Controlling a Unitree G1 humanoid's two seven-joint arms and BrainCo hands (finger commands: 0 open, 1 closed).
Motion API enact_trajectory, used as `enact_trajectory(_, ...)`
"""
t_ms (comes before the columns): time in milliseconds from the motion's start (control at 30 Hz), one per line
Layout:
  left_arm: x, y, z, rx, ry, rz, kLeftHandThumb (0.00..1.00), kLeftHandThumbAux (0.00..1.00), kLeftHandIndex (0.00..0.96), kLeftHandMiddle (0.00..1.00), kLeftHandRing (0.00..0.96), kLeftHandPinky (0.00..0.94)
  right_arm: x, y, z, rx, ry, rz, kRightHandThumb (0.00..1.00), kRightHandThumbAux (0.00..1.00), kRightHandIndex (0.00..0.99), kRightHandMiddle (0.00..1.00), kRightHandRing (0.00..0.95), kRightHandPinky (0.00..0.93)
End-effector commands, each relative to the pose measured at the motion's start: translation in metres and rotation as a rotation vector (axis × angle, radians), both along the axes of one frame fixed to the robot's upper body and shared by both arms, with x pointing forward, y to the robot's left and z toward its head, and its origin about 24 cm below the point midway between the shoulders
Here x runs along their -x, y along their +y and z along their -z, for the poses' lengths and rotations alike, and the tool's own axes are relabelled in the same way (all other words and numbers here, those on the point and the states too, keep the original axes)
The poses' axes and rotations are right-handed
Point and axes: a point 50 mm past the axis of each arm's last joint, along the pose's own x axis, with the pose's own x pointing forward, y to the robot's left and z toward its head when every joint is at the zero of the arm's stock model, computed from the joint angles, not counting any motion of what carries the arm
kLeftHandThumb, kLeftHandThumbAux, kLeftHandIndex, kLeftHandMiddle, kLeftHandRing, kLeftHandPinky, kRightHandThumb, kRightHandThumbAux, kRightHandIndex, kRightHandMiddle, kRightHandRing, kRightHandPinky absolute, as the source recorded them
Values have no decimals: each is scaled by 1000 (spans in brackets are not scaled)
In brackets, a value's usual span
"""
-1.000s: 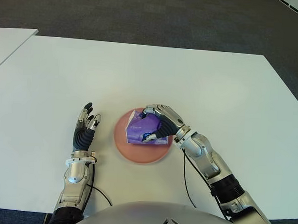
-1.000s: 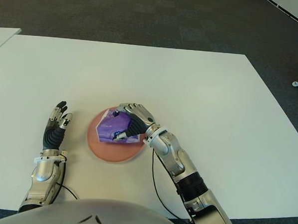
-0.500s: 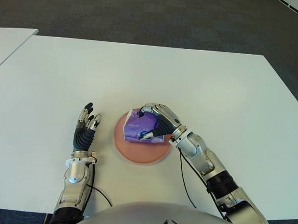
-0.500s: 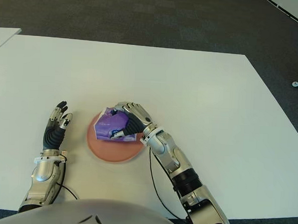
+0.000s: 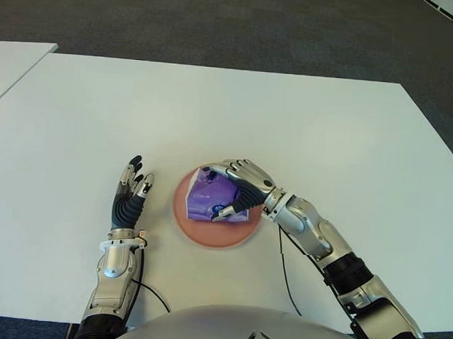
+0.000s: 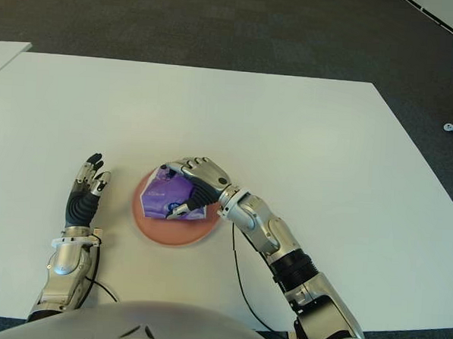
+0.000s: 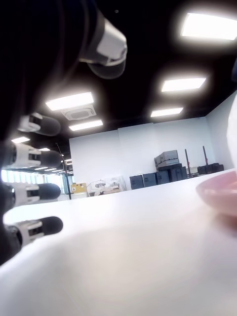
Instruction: Put the tissue paper into the plate.
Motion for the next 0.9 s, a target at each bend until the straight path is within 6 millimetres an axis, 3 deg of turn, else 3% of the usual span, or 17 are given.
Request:
enact_trajectory(33, 27, -1, 33, 46, 219, -23, 0, 398, 0, 0, 0, 0, 4, -2, 8, 91, 26, -21, 45, 366, 4, 4, 3, 3)
enact_trajectory(900, 21, -1, 30, 37, 216, -6, 0, 387, 0, 0, 0, 0, 4, -6, -11, 49, 27, -1, 34, 299, 0, 0, 0, 0)
